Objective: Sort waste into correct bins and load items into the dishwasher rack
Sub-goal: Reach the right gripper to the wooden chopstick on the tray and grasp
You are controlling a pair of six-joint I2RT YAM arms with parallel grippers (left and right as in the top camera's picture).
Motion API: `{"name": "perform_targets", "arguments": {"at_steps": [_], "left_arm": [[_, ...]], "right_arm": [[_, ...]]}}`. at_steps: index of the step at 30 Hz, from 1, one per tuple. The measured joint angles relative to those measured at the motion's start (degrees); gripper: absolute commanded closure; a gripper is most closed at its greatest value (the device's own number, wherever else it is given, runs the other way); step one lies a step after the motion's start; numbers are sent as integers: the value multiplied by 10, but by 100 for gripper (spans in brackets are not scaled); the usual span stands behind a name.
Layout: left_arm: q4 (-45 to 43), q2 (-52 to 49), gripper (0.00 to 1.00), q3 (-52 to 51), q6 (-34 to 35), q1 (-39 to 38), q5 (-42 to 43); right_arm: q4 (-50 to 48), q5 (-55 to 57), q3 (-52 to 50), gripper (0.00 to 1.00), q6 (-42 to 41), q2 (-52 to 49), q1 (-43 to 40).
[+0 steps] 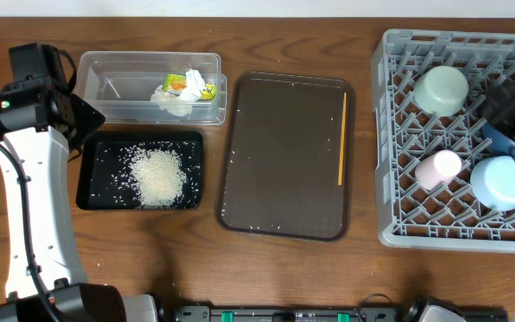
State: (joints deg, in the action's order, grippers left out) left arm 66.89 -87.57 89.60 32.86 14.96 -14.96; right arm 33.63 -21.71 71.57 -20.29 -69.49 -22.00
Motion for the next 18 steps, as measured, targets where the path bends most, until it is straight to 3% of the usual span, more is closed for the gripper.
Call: {"name": "perform_targets", "arguments": {"at_steps": [4,10,15,18], "left_arm": [[0,0,6,0,0,0,0],[0,0,6,0,0,0,0],[0,0,6,0,0,0,0],[0,0,6,0,0,0,0]], "right_arm": [[-38,-11,1,1,4,45,109],[-12,138,7,1,15,27,303],[102,238,100,1,37,-90,392],[232,261,226,1,49,-196,407]]}}
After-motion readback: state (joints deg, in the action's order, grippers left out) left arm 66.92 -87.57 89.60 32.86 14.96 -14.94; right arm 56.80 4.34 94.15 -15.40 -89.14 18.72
